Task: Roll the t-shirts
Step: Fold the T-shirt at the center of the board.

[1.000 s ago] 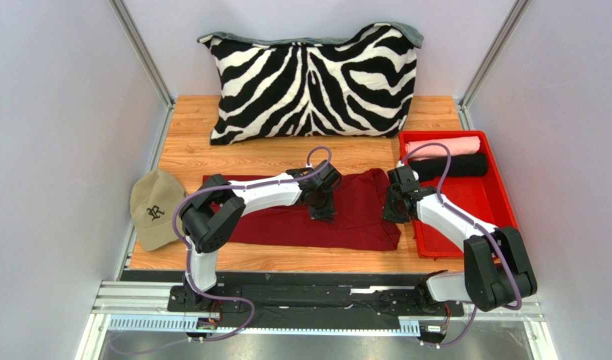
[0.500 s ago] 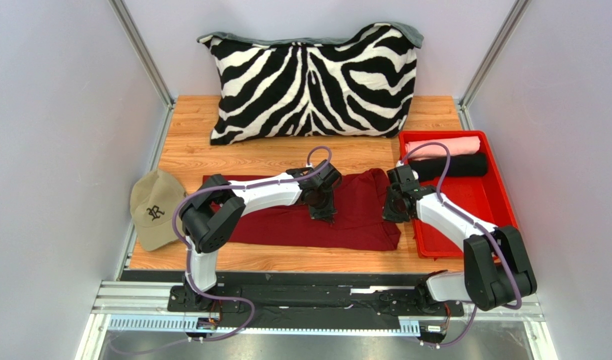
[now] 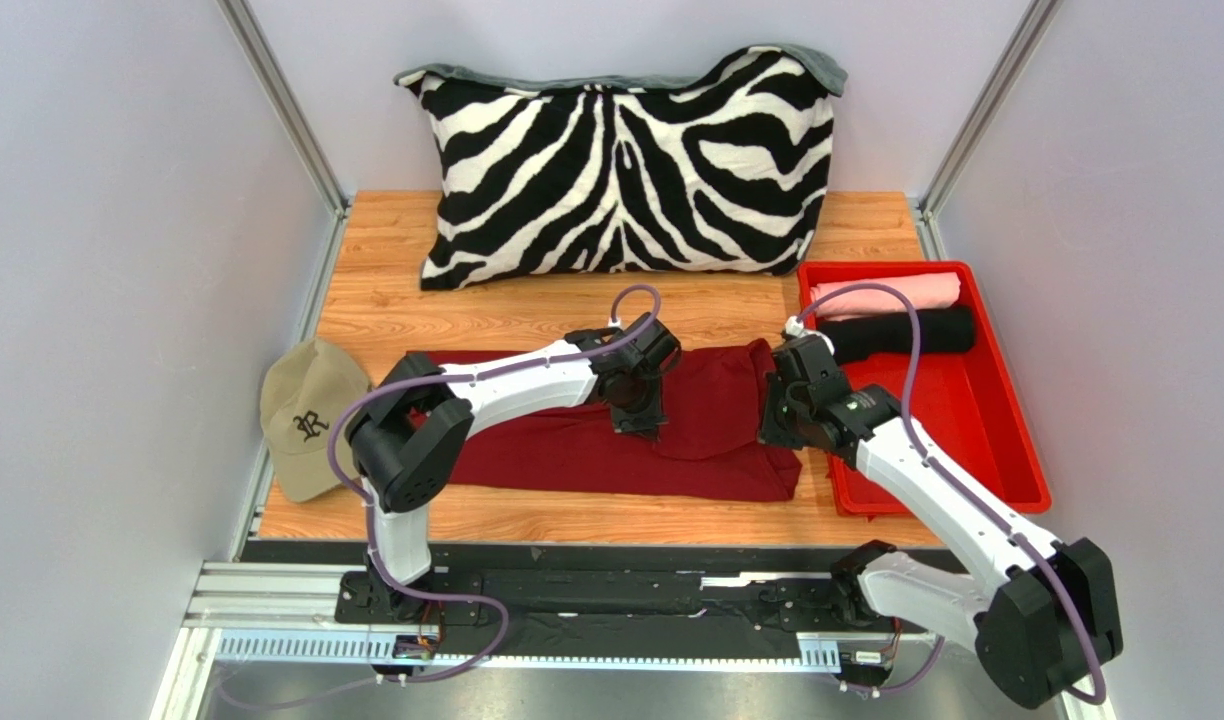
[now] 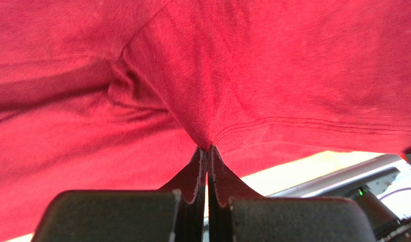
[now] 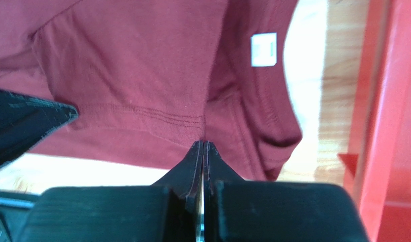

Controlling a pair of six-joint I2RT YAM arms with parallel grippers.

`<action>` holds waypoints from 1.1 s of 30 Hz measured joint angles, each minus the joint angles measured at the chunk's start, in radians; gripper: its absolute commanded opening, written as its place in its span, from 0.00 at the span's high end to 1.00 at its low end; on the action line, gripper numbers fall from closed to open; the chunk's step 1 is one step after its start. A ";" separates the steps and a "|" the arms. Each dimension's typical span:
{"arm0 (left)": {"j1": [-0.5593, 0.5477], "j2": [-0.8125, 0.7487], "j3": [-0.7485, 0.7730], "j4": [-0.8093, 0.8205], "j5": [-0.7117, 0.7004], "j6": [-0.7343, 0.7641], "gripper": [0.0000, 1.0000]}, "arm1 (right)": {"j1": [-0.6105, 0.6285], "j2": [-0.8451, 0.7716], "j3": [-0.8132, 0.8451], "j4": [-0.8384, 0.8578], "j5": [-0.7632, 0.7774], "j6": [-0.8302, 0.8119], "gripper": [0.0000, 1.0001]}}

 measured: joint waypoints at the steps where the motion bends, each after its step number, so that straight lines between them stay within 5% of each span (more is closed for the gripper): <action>1: 0.001 -0.013 0.000 -0.009 -0.002 0.004 1.00 | 0.012 -0.010 0.002 -0.010 0.000 0.006 1.00; 16: 0.056 -0.099 -0.035 -0.052 -0.011 0.045 1.00 | 0.176 -0.005 0.038 -0.084 0.031 0.087 1.00; 30: 0.061 -0.098 -0.082 -0.023 0.044 0.058 1.00 | 0.205 0.063 0.113 -0.105 0.049 0.087 0.99; 33: 0.067 -0.097 -0.088 -0.010 0.057 0.064 0.88 | 0.206 0.065 0.105 -0.102 0.054 0.087 0.95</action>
